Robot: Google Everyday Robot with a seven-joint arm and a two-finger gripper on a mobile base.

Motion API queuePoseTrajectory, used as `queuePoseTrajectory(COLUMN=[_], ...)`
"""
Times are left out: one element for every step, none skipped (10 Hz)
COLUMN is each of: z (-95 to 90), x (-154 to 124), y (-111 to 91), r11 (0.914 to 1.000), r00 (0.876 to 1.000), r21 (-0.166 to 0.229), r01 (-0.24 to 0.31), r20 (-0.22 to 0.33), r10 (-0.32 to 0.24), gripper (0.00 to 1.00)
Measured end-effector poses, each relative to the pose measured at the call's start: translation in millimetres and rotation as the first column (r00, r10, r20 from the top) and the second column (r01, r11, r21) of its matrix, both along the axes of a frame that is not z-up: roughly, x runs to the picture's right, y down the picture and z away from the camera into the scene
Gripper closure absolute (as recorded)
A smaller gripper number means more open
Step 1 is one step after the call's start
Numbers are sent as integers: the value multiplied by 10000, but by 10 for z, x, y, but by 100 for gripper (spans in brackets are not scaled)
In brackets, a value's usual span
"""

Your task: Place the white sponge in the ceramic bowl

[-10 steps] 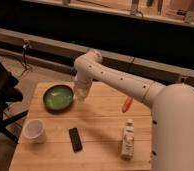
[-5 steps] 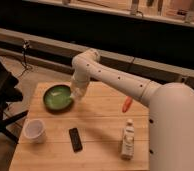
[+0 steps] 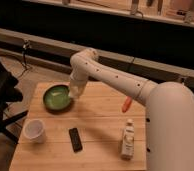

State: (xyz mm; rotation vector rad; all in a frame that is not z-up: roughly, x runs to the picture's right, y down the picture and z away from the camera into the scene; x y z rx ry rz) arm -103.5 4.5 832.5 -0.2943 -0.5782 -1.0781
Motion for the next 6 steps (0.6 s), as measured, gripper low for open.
queuePoseTrajectory(z=[0, 0, 0, 1, 7, 18], x=[-29, -77, -126, -159, -163, -167], y=[-17, -39, -54, -60, -70, -81], r11=[10000, 10000, 10000, 10000, 10000, 10000], r00=[10000, 9999, 9998, 9996, 9996, 9995], r21=[20, 40, 54, 56, 63, 64], r01=[9, 25, 43, 57, 57, 45], r20=[69, 150, 219, 263, 285, 323], r10=[-9, -26, -44, -58, -59, -47], gripper=[83, 83, 83, 83, 83, 83])
